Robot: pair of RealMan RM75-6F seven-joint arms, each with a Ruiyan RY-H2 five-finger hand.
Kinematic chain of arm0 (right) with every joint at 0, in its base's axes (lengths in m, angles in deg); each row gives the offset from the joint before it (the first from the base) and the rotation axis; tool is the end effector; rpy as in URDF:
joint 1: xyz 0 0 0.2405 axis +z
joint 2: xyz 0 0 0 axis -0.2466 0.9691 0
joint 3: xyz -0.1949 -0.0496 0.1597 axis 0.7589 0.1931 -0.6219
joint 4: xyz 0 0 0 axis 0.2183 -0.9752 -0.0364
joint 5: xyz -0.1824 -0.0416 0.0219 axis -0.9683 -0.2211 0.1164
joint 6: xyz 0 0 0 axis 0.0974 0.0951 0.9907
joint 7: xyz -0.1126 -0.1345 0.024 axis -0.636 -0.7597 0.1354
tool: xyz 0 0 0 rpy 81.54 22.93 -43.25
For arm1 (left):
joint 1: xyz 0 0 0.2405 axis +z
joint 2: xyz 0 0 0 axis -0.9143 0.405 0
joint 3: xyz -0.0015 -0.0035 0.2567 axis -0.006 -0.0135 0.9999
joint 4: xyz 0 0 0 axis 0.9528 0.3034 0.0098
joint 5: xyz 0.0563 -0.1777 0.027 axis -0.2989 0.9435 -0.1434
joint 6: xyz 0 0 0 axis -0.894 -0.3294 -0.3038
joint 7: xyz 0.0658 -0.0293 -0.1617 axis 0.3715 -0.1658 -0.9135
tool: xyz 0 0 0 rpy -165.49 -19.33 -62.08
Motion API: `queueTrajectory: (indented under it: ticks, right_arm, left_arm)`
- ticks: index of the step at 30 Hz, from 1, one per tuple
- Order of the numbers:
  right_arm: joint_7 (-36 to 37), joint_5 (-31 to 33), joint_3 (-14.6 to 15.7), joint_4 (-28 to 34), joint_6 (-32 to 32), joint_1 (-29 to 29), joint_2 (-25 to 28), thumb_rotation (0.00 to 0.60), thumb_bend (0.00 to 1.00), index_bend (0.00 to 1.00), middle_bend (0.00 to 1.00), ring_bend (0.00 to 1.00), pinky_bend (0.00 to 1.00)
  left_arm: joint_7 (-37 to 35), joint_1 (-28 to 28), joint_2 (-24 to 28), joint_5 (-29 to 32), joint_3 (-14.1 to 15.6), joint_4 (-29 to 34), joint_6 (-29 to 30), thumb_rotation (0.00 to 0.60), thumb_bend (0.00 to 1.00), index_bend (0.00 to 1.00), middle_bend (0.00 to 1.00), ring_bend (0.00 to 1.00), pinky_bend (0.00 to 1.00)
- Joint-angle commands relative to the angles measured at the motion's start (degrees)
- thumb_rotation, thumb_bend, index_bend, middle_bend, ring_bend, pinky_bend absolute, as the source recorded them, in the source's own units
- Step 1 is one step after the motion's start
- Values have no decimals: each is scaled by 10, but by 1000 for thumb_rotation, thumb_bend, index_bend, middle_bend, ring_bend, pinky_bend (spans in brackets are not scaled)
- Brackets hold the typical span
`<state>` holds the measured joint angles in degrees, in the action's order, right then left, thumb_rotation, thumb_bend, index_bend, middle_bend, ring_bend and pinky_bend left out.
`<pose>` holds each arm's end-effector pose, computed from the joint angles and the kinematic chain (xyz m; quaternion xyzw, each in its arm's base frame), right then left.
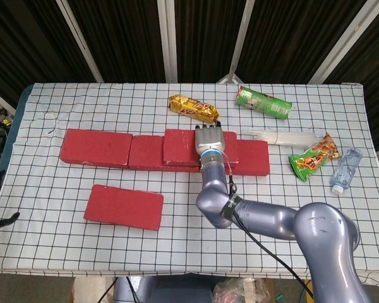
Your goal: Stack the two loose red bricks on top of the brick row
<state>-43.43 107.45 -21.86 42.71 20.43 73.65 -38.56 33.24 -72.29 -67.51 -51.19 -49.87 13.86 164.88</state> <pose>0.0047 -0.4642 -0.0040 0.7038 -0.4574 0.1615 0.5190 -0.3284 0.2295 0.1757 -0.5458 -0.3845 -0.2749 0.6918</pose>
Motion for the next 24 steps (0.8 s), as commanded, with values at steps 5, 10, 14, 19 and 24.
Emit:
queueTrajectory:
  ticks: [5,10,14,19,24]
  right_arm:
    - [-39,12,-25,-24,19,3,-28,600,214,331,319,167,0]
    - [-60,15,-45,-32,32,-2,-37,600,214,331,319,166,0]
    - [-72,13,-58,-36,39,-9,-41,600,215,331,319,167,0]
    - [-92,21,-74,-41,47,-17,-47,600,215,331,300,146,0]
    - [-102,19,-92,-48,50,-26,-53,600,215,313,188,42,0]
  left_arm:
    - [-4,-2,2,3,0,-2,-3,600,24,103,0,0,56]
    - [-6,-3,2,6,0,-3,-4,600,23,103,0,0,56]
    - [-7,-4,3,6,1,-3,-4,600,23,103,0,0,56]
    - [-7,-4,3,7,2,-3,-2,600,23,103,0,0,56]
    - [-4,-4,2,9,2,-3,0,600,24,103,0,0,56]
